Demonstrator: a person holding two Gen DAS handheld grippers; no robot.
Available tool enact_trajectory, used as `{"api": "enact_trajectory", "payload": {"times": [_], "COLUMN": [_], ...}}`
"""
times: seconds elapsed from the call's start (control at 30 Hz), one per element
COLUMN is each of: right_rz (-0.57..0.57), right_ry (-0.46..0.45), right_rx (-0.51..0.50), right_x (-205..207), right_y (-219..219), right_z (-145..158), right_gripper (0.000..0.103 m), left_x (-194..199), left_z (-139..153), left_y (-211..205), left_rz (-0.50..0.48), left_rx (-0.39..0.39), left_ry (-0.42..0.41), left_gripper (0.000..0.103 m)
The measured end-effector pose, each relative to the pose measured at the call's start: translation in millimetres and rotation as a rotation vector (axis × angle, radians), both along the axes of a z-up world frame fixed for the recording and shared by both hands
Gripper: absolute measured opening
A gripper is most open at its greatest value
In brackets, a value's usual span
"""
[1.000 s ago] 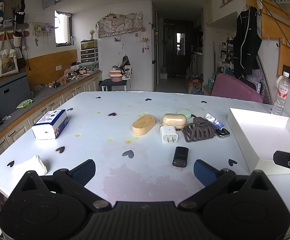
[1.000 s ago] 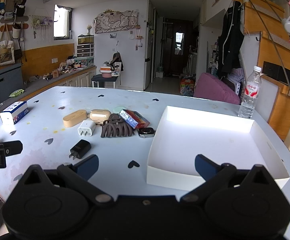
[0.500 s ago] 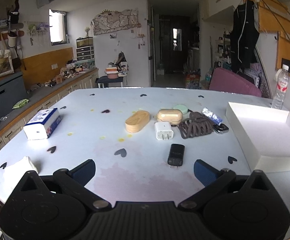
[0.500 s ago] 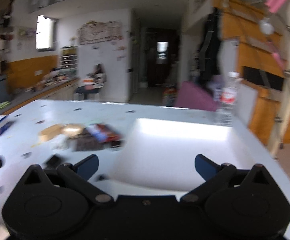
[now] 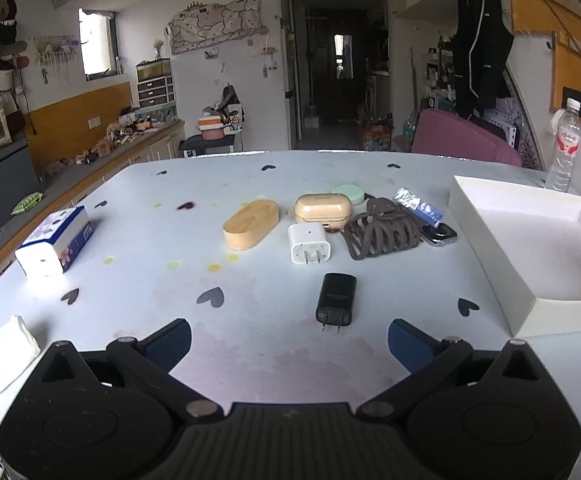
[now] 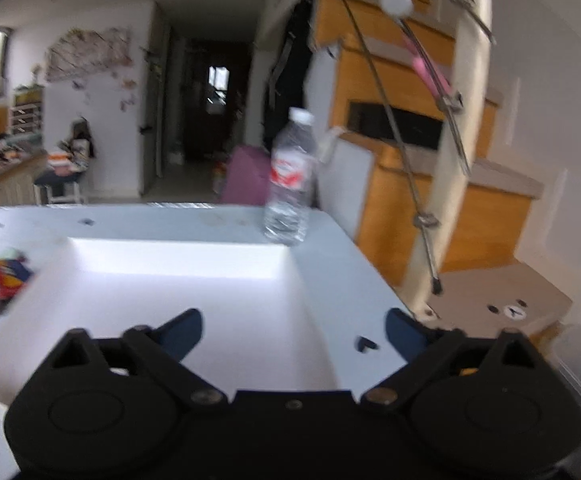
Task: Organize rigid objects
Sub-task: 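Move the left tool to the black charger and close on it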
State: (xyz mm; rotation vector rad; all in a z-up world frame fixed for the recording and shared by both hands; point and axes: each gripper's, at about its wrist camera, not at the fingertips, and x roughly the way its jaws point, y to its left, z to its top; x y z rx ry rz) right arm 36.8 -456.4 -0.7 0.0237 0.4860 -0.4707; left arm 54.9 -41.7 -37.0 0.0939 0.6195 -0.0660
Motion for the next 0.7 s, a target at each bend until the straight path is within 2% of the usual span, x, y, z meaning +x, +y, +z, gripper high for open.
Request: {"api": "enact_trajectory", "payload": {"times": [0.1, 0.17, 0.27, 0.33, 0.53, 0.7], "right_rz": [-0.011, -0.008, 0.051, 0.071, 0.094, 0.086], "right_ry": [0.032, 0.059, 0.100, 0.134, 0.217, 0.237], "right_rx": [0.081, 0.129, 0.202, 0.214, 0.180, 0.193], "right_x": [5.4, 10.6, 18.2, 23.3, 32.1, 30.8], "right_y": [-24.3, -36.4, -48.1, -47.2, -45.4, -53.9], "right_z": [-11.5, -19.5, -29.9, -36.7, -49.2, -49.8], "right_gripper": [0.068, 0.052, 0.037, 0.031, 0.025, 0.008], "left_x": [6.0, 10.0, 13.9, 16.8, 24.5, 27.9], "left_z": [-4.4, -7.3, -11.2, -13.9, -19.5, -19.7], "left_y": [1.4, 1.7, 0.1, -1.1, 0.0, -0.5], "left_rz": [0.013, 0.013, 0.007, -0.001, 0.010, -0.001], "left_rx": [-0.003, -0.008, -0.009, -0.011, -0.030, -0.047], "left_ry": [0.013, 0.025, 0.042, 0.057, 0.086, 0.079], "left_gripper": [0.103, 0.103, 0.103, 0.103, 0.103, 0.103]}}
